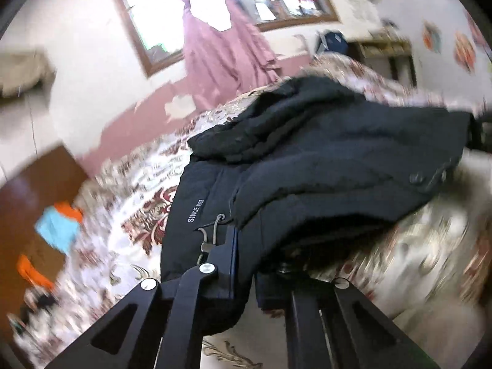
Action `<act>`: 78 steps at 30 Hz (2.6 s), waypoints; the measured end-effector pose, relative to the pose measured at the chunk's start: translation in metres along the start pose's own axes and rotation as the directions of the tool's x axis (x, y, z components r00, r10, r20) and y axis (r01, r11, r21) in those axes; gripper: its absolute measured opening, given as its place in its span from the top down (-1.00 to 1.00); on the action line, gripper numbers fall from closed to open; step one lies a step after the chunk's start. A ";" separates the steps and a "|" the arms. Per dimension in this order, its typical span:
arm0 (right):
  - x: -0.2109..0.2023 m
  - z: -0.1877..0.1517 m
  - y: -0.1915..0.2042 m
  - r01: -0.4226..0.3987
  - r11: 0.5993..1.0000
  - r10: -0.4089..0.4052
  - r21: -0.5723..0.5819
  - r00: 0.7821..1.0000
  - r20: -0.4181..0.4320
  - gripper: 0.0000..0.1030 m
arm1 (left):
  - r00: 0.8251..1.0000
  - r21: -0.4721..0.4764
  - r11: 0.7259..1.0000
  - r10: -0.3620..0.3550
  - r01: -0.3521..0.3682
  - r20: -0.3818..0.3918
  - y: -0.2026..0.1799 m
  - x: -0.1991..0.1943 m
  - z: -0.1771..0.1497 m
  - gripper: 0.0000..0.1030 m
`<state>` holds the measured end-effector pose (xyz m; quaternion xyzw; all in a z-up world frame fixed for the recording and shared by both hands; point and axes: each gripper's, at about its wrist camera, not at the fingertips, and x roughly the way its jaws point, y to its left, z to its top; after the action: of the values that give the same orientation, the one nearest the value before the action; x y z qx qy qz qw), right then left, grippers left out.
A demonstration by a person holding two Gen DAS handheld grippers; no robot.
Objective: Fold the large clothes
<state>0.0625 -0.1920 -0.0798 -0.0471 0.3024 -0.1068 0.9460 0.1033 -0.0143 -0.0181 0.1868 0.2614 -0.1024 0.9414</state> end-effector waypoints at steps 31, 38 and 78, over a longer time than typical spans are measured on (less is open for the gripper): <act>-0.159 0.097 -0.024 -0.027 0.999 0.008 0.036 0.896 0.443 0.88 | 0.977 -0.187 0.980 -0.020 0.061 0.212 0.092 -0.096 0.112 0.86; -0.037 0.186 -0.033 -0.071 0.996 0.046 0.049 0.918 0.395 0.88 | 0.992 -0.274 0.960 -0.029 0.063 0.126 0.116 0.028 0.175 0.85; 0.191 0.206 -0.033 -0.214 0.975 0.204 0.053 0.967 0.152 -0.70 | 0.989 -0.260 0.964 -0.086 0.052 -0.119 0.113 0.222 0.175 -0.94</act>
<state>0.3283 -0.2633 -0.0139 0.0099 0.2320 -0.0130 0.9726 0.4020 -0.0040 0.0368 0.0604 0.3392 -0.0881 0.9346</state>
